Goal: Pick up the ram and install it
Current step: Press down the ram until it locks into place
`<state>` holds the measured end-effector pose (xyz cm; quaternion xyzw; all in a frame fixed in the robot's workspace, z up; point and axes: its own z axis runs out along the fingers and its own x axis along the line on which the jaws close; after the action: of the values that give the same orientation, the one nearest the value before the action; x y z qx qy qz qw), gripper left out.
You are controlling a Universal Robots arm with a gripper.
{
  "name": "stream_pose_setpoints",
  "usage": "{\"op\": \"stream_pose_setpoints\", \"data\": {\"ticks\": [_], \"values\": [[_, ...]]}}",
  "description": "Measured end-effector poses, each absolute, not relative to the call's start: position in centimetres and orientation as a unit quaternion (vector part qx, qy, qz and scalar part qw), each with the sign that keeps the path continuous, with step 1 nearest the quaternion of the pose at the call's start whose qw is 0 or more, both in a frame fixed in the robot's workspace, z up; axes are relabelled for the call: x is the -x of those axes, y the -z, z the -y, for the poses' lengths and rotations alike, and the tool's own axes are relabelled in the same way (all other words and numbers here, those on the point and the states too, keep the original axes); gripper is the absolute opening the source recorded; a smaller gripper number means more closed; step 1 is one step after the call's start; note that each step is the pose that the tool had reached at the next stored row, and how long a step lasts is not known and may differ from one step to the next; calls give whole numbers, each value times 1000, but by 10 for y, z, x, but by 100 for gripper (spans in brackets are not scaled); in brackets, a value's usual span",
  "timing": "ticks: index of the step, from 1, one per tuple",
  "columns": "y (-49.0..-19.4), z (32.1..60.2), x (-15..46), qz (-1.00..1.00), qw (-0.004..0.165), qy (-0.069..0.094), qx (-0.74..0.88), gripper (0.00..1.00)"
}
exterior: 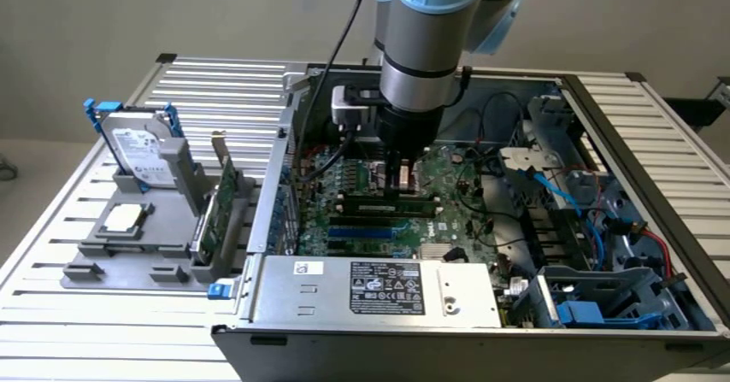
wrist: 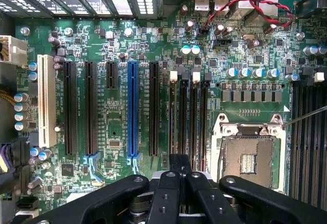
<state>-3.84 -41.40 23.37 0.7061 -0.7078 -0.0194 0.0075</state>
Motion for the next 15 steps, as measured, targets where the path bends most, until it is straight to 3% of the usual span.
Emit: {"op": "stream_pose_setpoints", "data": {"ticks": [15], "values": [[-224, 412, 38, 708, 9, 21, -706, 11]]}}
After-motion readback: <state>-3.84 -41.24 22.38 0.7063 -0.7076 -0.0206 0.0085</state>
